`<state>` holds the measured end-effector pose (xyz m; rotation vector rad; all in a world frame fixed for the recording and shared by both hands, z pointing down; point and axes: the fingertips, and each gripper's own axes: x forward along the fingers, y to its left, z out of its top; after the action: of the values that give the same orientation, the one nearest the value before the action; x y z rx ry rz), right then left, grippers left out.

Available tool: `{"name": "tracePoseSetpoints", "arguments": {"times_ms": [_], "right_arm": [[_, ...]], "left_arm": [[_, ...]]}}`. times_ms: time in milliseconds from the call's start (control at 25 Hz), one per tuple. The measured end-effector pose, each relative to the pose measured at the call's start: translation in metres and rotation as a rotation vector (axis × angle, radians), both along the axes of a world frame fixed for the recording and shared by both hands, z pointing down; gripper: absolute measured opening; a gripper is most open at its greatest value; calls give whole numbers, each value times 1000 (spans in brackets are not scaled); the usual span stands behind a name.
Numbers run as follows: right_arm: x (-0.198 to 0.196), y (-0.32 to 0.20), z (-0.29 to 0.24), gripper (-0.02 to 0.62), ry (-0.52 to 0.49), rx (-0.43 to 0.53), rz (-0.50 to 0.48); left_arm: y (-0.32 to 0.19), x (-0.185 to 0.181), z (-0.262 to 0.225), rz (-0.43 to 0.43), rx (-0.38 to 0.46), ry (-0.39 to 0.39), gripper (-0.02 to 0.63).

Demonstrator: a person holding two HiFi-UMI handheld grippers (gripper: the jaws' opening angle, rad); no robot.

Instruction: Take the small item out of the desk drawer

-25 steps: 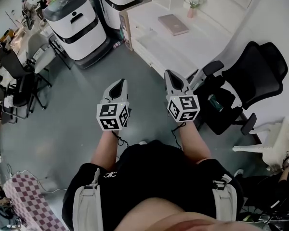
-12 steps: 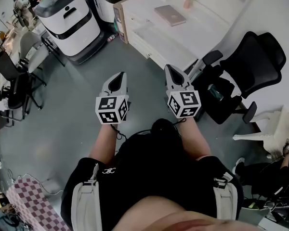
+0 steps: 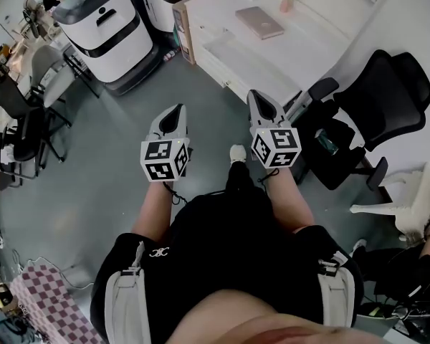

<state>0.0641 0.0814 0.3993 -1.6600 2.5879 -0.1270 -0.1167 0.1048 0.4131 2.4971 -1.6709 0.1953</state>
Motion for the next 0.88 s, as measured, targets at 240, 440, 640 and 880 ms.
{"name": "tracePoseSetpoints", "arguments": {"times_ms": [240, 440, 640, 880], "right_arm": [[4, -55, 5, -3, -23, -2, -14], [8, -120, 14, -3, -25, -16, -44], [16, -195, 11, -3, -31, -30, -64], [25, -286, 8, -3, -30, -63, -113]], "left_arm": [[-47, 4, 2, -12, 2, -20, 14], [-105, 9, 11, -37, -15, -26, 14], [-170, 13, 7, -65, -33, -35, 14], [-255, 29, -6, -103, -56, -52, 14]]}}
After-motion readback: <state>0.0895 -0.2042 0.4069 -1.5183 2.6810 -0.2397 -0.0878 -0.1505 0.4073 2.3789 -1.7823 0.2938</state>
